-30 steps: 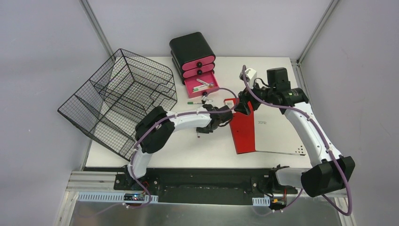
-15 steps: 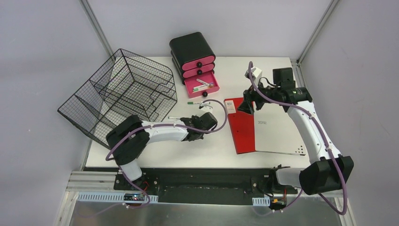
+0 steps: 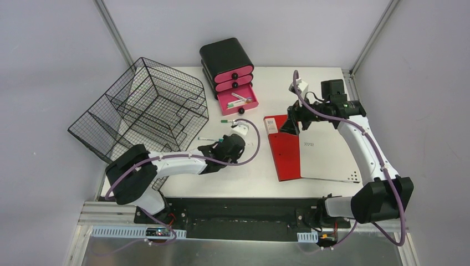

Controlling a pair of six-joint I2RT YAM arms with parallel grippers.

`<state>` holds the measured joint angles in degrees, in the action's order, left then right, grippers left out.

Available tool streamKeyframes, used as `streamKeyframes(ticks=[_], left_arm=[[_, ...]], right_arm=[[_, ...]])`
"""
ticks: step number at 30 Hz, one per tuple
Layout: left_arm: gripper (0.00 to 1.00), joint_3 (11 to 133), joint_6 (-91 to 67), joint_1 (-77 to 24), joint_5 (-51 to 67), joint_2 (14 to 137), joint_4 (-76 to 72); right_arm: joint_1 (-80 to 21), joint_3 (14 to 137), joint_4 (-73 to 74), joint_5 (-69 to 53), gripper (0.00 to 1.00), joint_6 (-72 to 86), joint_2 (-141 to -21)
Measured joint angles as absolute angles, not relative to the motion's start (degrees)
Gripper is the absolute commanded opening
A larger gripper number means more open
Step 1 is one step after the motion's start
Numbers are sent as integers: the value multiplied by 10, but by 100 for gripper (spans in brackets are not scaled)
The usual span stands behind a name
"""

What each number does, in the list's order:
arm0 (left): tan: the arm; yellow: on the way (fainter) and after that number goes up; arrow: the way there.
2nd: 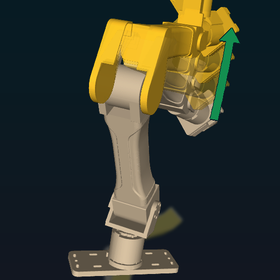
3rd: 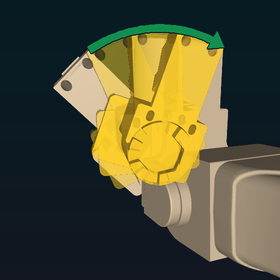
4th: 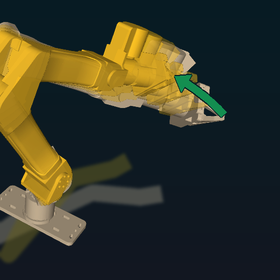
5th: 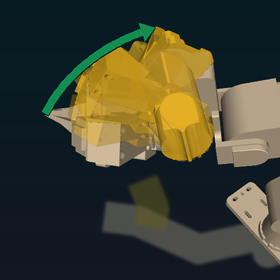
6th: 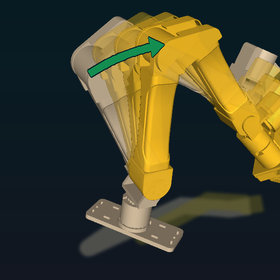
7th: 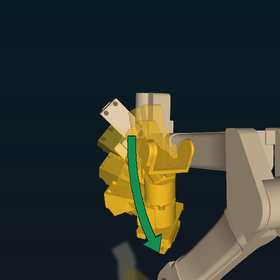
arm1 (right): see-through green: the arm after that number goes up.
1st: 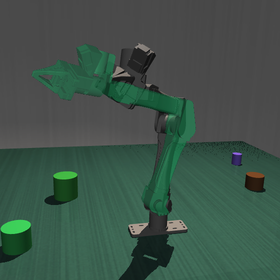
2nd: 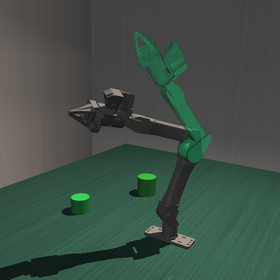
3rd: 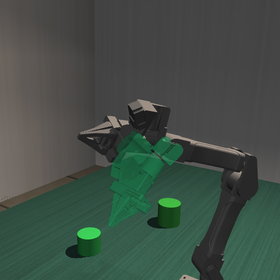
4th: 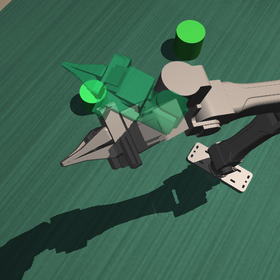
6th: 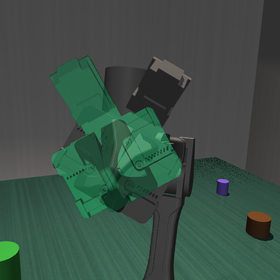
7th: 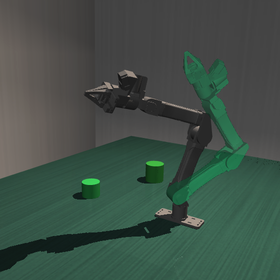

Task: Organize the desk
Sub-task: Pick up the stationery from the center of the board.

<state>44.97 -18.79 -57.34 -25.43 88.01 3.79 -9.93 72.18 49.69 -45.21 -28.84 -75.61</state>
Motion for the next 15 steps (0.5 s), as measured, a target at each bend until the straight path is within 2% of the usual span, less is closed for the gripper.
streamKeyframes(ticks=[15], left_arm=[[0,426,-25,-572,-251,850,-120]], right_arm=[[-98,757,560,-465,69,-326,-813]])
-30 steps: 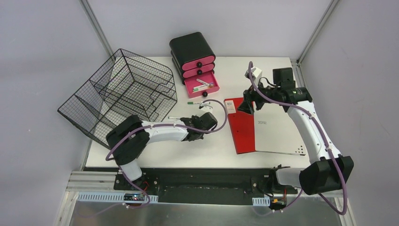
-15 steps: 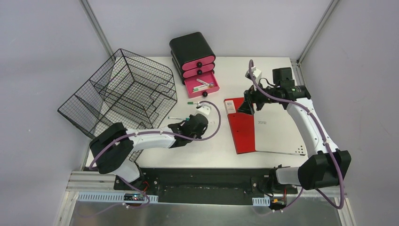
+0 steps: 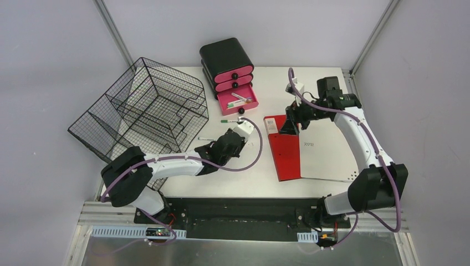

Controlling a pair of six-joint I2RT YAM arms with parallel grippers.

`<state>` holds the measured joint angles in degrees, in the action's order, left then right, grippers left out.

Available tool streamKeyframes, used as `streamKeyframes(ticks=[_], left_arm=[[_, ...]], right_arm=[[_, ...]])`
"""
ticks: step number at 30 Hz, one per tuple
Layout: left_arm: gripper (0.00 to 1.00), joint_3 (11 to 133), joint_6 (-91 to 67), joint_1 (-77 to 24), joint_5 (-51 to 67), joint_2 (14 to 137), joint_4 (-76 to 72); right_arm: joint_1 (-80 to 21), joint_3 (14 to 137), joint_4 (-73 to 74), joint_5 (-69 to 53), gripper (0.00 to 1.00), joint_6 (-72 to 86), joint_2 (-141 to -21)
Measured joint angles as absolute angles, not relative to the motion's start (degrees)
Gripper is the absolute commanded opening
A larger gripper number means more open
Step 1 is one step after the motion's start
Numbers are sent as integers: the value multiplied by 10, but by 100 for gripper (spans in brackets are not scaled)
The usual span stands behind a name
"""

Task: Organize the desk
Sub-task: Pick up the stationery from the center of the board, then place the stationery in the drawer.

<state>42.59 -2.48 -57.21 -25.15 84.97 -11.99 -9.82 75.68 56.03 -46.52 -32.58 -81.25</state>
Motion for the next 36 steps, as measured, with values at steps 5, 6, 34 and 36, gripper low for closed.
streamKeyframes(ticks=[5,6,34,36], left_arm=[[0,425,22,-545,-215,847,-156],[0,426,29,-535,-204,847,-160],[0,748,329,-394,-15,1096,-146],[0,751,339,-384,-18,1108,-146]], right_arm=[[-92,764,581,-468,68,-337,-823],[-89,766,586,-469,68,-339,-823],[-16,820,657,-474,66,-368,-885],[-7,825,664,-474,66,-371,-900]])
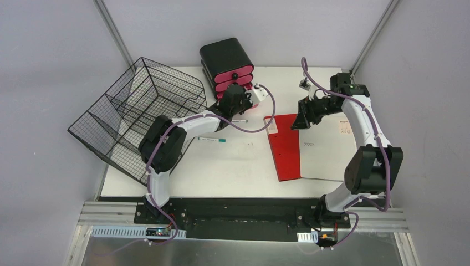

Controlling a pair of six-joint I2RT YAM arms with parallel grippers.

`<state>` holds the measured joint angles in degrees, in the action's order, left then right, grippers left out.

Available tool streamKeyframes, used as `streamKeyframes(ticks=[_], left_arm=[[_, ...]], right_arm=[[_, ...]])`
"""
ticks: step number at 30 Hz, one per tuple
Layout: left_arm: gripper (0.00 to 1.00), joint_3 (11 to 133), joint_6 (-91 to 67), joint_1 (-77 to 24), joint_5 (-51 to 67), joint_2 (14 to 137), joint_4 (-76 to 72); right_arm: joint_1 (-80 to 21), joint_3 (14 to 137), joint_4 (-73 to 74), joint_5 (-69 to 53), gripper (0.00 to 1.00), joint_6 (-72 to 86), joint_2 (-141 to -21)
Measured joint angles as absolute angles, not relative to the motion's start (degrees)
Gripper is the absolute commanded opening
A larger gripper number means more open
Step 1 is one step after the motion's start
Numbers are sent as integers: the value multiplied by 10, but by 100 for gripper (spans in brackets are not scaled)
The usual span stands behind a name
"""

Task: Organize the desk
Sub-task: Place the stationery in the drawer.

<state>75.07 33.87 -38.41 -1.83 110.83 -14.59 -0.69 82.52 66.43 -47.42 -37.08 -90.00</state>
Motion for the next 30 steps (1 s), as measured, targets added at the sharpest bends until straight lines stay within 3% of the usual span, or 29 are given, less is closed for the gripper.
streamKeyframes(ticks=[4,5,10,14,19,30], left_arm=[[0,753,351,-369,-35,1132,-146],[4,757,353,-366,-43,1141,-146],[52,771,362,-360,-82,1183,-146],[73,778,364,-359,-126,1191,-155],[79,765,348,-359,-145,1186,-186],[82,690,273,-360,-98,1138,-237]], right_arm=[[-1,827,672,-472,66,-374,-926],[-1,827,674,-472,66,-374,-932],[-1,830,679,-472,66,-376,-961],[-1,841,686,-472,66,-379,-983],[-1,843,691,-472,67,-381,-994],[-1,844,693,-474,67,-387,-996]])
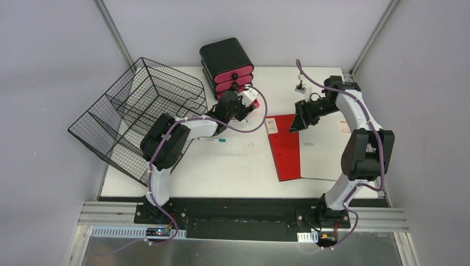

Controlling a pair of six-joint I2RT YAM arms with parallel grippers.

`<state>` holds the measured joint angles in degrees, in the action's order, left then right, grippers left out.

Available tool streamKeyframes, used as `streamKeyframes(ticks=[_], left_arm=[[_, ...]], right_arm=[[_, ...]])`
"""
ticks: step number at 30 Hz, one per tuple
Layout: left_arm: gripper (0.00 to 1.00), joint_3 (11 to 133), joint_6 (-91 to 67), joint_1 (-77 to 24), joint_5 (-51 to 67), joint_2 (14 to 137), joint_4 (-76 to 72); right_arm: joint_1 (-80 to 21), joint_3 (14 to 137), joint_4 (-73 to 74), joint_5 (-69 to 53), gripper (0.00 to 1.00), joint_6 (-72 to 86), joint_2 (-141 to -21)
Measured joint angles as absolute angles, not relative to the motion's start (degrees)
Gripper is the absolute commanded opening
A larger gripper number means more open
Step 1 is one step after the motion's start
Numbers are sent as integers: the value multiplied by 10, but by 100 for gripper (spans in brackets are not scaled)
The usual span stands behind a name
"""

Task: Organize the desk
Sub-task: Place the stationery in the drawer.

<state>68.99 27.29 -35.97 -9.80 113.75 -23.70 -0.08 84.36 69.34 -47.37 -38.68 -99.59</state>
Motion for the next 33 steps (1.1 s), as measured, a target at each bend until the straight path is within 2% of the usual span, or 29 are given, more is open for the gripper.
streamKeyframes(ticks=[3,5,9,20,22,25,33], left_arm=[[83,676,257,-359,-83,1131,-240],[86,666,248,-359,-75,1124,-238],[86,662,233,-359,-69,1102,-207],[87,763,197,-359,-78,1078,20],[92,780,190,-359,-74,1075,65],[97,783,191,-359,-68,1063,115],[95,767,219,-332,-60,1034,188]], right_arm=[[-1,846,695,-474,67,-388,-1001],[-1,846,696,-474,67,-390,-1002],[-1,846,698,-474,67,-391,-1003],[-1,846,698,-473,67,-392,-1007],[-1,846,698,-473,67,-392,-1007],[-1,846,698,-473,67,-394,-1008],[-6,846,698,-473,68,-396,-1011]])
